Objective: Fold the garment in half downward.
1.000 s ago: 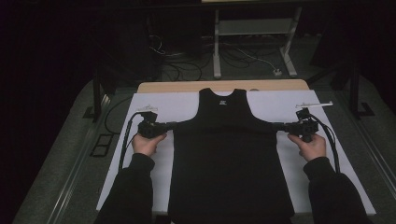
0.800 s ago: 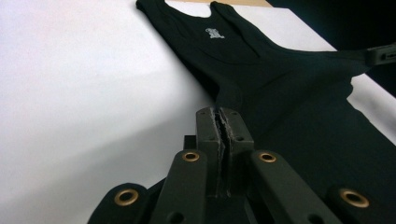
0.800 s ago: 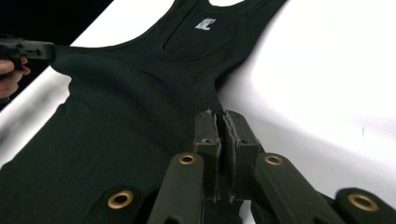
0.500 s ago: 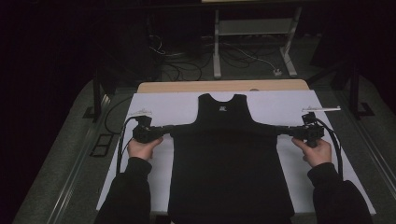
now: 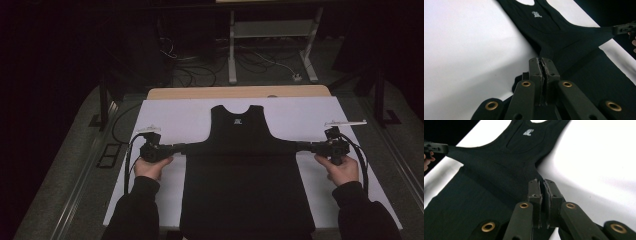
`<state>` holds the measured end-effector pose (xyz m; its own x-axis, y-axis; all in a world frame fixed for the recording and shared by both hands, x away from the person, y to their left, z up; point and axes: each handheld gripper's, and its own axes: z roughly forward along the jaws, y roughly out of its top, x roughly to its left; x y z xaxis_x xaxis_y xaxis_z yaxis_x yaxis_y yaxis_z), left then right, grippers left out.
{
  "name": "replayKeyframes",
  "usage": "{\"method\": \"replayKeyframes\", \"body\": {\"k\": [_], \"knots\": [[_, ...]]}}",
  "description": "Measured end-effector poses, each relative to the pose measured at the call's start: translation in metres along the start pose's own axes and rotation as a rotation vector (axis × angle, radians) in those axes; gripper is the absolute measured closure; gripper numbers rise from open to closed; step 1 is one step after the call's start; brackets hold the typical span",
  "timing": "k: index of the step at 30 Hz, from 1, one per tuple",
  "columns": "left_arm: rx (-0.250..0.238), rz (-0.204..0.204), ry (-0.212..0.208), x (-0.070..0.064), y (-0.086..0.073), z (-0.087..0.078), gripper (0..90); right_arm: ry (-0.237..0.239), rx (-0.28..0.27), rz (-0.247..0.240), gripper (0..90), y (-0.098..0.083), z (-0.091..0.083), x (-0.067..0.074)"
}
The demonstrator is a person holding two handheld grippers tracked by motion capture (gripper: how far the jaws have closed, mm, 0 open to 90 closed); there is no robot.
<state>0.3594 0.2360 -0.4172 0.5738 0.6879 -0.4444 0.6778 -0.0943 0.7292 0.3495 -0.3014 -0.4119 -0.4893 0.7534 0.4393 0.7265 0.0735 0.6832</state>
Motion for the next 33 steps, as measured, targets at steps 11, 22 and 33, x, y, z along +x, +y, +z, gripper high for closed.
{"method": "replayKeyframes", "body": {"k": [11, 22, 33], "knots": [[0.060, -0.028, -0.013, -0.006, -0.014, -0.005, 86.1, -0.009, 0.075, 0.005, 83.2, -0.019, -0.002, 0.007], [0.086, -0.029, -0.037, -0.014, -0.025, -0.017, 86.2, 0.002, 0.072, 0.002, 83.2, -0.029, -0.015, 0.020], [0.121, -0.029, -0.050, -0.022, -0.034, -0.024, 86.1, 0.009, 0.101, 0.019, 83.1, -0.038, -0.020, 0.022]]}}
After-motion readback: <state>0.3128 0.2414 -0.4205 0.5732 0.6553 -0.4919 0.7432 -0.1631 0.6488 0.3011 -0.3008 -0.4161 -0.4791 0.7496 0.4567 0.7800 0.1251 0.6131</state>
